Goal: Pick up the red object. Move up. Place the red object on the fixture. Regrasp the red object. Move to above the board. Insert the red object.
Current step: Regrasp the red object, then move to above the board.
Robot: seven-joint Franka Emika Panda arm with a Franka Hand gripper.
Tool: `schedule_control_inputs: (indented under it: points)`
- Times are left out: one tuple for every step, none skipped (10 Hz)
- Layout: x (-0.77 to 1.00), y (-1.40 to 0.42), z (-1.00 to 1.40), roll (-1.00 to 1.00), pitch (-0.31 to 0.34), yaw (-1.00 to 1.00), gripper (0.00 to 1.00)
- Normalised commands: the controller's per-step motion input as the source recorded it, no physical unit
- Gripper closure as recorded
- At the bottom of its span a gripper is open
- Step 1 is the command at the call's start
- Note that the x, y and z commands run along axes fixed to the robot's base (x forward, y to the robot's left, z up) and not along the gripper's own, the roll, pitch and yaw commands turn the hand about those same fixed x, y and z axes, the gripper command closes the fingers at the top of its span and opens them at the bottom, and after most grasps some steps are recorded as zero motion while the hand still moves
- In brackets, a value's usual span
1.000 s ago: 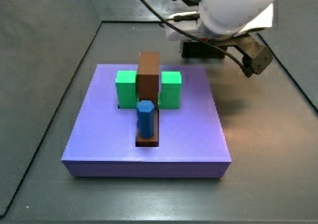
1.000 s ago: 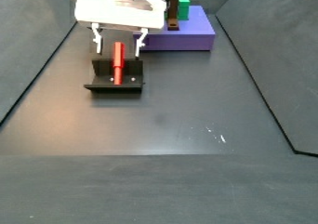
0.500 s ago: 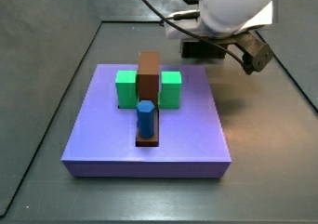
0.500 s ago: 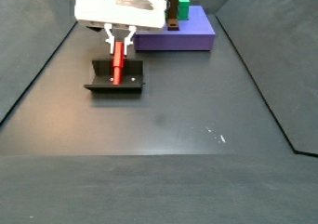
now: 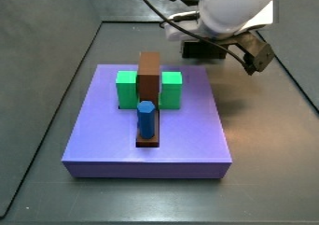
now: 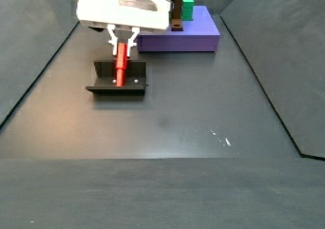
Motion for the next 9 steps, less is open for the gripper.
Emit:
schedule_control_inputs:
  points:
    - [0.0, 0.0, 0.0, 0.0, 0.0, 0.0, 1.0]
    - [0.0, 0.0, 0.0, 0.0, 0.0, 0.0, 1.0]
    - [0.0, 0.0, 0.0, 0.0, 0.0, 0.0, 1.0]
    - [0.0, 0.0, 0.0, 0.0, 0.0, 0.0, 1.0]
    - [0.0, 0.0, 0.0, 0.0, 0.0, 0.0, 1.0]
    - [0.0, 0.0, 0.0, 0.0, 0.0, 0.0, 1.0]
    - [0.0, 0.0, 0.0, 0.0, 0.0, 0.0, 1.0]
    - [0.0, 0.0, 1.4, 0.0, 0.0, 0.0, 1.0]
    - [-0.01, -0.03, 1.4, -0.01, -0.011, -0.04, 1.0]
